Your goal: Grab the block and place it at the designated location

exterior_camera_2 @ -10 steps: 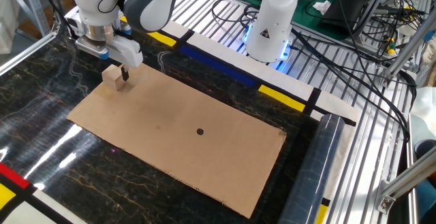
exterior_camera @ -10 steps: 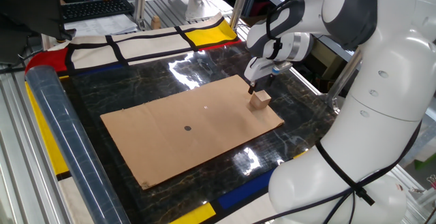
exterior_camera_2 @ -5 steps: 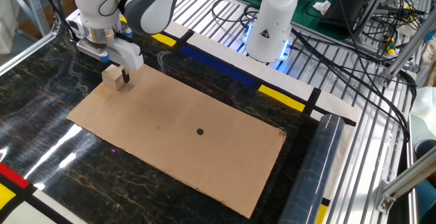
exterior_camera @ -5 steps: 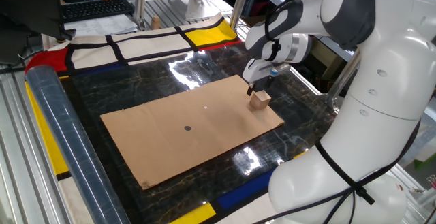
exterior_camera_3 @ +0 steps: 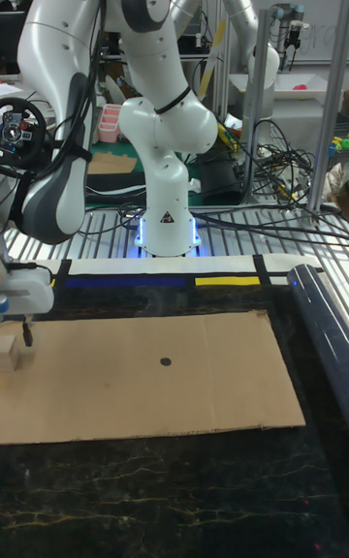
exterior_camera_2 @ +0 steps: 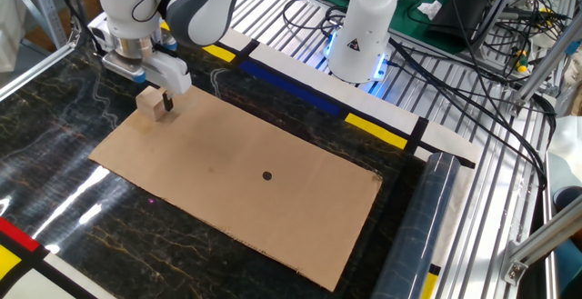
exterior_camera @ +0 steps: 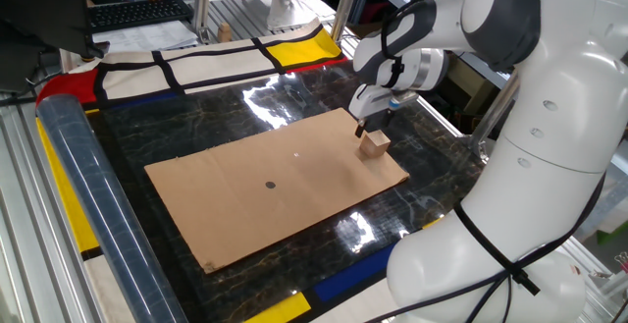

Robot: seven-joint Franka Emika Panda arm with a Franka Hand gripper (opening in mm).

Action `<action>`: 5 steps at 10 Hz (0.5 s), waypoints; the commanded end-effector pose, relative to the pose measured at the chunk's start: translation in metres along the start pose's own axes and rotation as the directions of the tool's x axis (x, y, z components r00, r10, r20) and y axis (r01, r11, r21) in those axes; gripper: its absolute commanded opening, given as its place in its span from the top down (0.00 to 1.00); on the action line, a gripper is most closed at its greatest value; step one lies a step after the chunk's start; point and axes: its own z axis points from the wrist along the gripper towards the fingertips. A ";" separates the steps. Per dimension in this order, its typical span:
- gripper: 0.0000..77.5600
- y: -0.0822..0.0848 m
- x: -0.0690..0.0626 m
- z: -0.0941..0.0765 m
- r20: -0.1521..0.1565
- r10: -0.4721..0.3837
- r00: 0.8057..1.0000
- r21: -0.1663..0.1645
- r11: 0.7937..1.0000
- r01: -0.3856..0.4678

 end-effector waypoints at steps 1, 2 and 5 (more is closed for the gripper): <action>0.00 -0.009 -0.006 -0.007 -0.009 -0.005 1.000 0.004 1.000 0.005; 0.00 -0.010 -0.006 -0.004 -0.008 -0.002 1.000 0.004 1.000 0.002; 0.00 -0.007 -0.006 0.014 0.004 0.004 1.000 0.000 1.000 -0.004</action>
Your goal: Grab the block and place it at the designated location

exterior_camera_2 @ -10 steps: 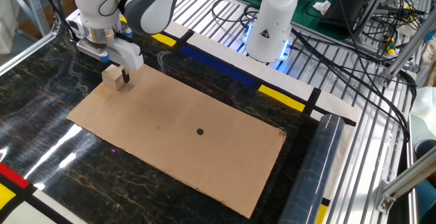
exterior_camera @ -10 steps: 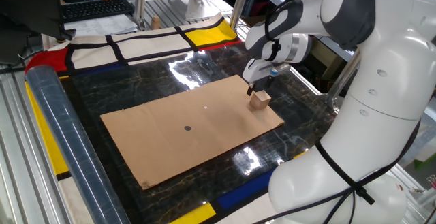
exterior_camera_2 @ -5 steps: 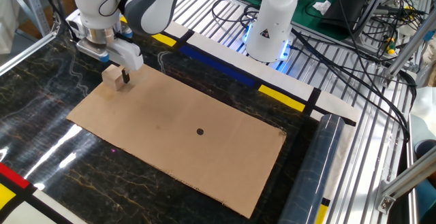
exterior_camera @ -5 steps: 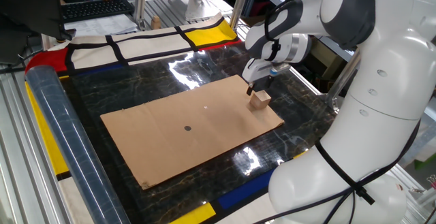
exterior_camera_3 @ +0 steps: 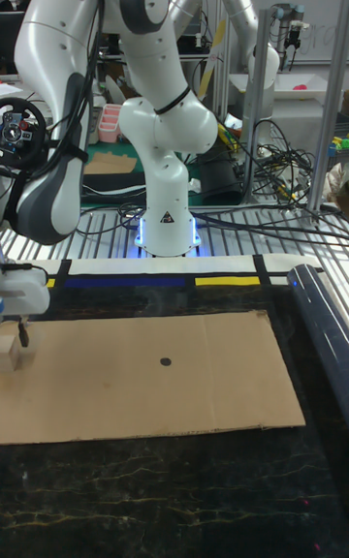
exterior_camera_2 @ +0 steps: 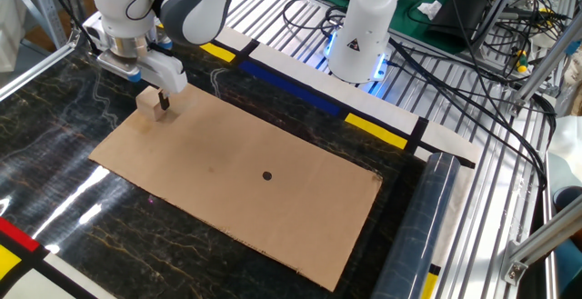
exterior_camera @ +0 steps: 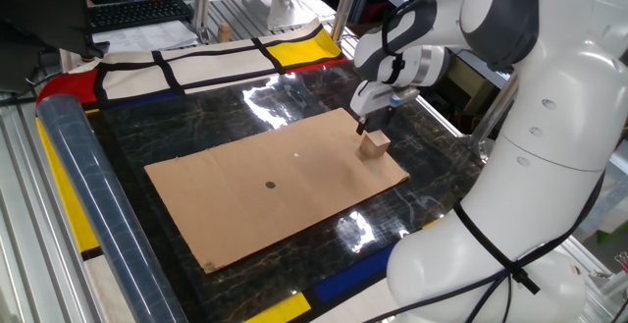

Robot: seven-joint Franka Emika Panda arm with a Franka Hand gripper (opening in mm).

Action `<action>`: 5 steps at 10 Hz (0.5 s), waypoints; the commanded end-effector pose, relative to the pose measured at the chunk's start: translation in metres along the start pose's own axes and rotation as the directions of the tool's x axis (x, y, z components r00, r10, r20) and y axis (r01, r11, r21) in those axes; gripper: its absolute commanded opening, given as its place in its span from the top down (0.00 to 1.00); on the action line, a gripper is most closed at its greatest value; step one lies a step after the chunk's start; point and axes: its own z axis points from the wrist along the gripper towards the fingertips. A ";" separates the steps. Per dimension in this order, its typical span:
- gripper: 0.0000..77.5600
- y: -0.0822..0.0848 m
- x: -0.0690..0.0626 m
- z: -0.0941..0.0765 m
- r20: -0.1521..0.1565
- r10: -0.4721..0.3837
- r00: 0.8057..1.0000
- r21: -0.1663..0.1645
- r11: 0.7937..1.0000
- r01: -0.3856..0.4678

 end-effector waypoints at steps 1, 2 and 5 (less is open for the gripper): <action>0.00 -0.001 -0.002 0.019 0.005 0.012 1.000 -0.001 1.000 -0.012; 0.00 -0.002 -0.001 0.019 0.003 0.011 1.000 0.001 1.000 -0.011; 0.00 -0.003 0.000 0.021 -0.003 0.007 1.000 0.000 1.000 -0.007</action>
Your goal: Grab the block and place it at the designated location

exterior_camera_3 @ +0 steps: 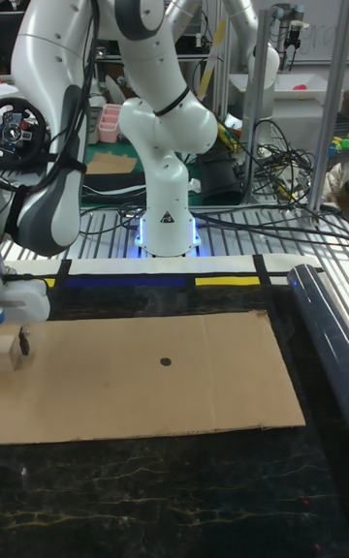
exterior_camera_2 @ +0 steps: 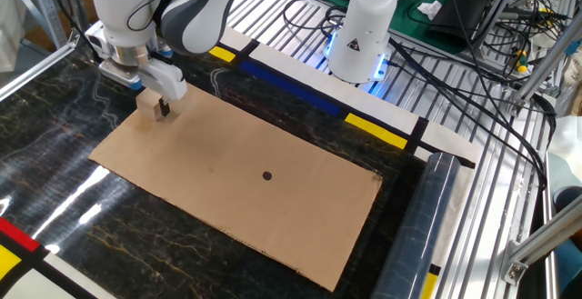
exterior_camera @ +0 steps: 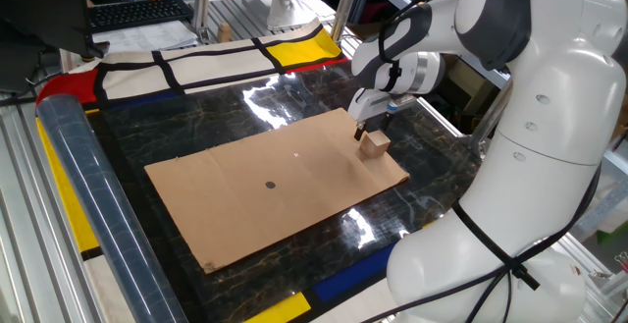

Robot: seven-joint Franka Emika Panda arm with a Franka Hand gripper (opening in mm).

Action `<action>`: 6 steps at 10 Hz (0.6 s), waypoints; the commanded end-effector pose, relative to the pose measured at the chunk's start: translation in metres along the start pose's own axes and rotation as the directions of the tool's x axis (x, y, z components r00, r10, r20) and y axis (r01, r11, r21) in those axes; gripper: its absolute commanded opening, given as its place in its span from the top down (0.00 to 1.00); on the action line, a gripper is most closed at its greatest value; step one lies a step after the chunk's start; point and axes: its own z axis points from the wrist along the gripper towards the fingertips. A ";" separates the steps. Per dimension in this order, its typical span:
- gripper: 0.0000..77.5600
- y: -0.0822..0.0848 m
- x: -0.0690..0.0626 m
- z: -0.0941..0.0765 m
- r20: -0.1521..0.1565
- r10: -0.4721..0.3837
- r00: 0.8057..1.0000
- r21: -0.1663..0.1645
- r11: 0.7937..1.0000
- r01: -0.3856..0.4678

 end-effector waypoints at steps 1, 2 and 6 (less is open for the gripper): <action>0.00 -0.001 0.000 -0.001 0.002 0.000 1.000 0.002 1.000 0.000; 0.00 -0.001 0.000 0.000 0.002 0.000 1.000 0.002 1.000 0.000; 0.00 0.000 0.000 0.003 0.002 -0.003 1.000 0.001 1.000 0.003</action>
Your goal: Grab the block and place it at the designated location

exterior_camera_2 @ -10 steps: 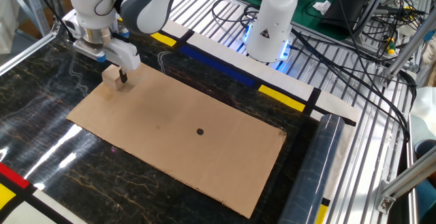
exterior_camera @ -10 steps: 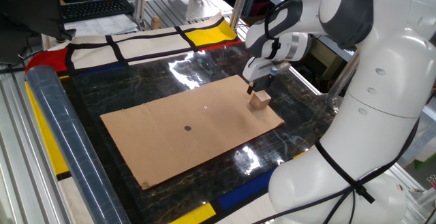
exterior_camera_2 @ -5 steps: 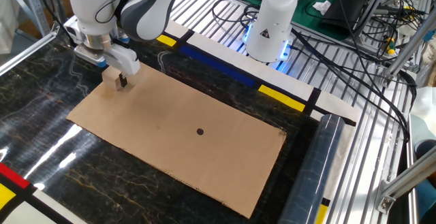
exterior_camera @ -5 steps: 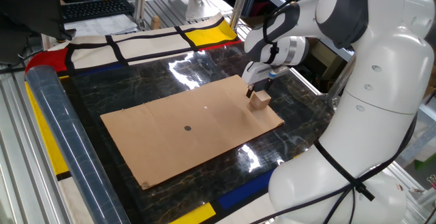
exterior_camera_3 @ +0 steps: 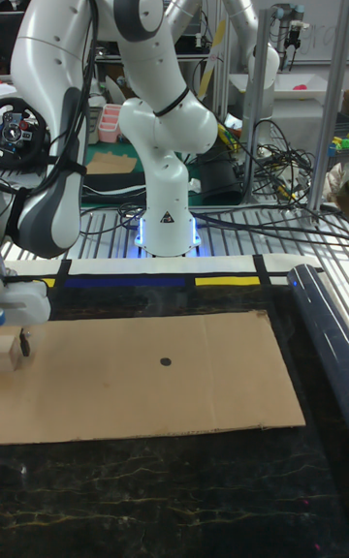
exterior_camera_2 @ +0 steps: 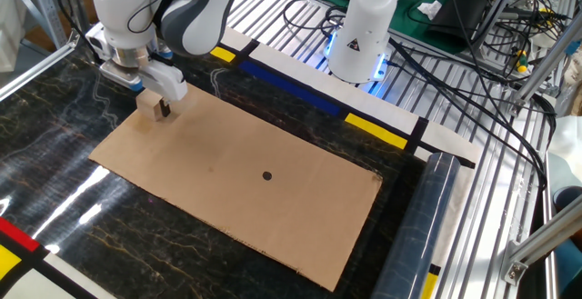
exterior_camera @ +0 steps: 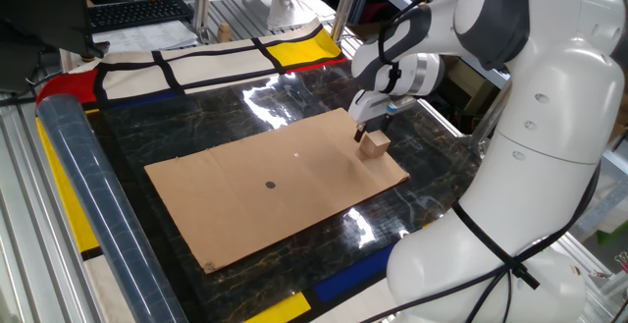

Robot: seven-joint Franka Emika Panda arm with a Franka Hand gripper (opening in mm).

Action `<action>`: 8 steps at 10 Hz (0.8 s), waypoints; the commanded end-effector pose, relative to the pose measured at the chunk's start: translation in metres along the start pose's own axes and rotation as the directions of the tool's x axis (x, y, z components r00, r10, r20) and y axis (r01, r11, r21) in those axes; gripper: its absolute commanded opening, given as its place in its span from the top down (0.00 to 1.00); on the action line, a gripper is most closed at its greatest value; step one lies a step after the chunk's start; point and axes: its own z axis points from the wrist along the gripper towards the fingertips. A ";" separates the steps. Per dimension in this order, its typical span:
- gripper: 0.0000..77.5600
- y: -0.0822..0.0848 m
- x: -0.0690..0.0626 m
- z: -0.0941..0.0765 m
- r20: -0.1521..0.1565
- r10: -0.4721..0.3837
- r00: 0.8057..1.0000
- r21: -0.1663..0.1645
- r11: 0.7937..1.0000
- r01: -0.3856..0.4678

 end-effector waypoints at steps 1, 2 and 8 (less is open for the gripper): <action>0.00 -0.001 0.000 0.000 0.002 -0.002 1.000 0.002 1.000 0.002; 0.00 0.000 0.000 0.001 0.003 -0.001 1.000 0.002 1.000 0.001; 0.00 0.000 0.000 0.001 0.003 0.002 1.000 0.002 1.000 -0.002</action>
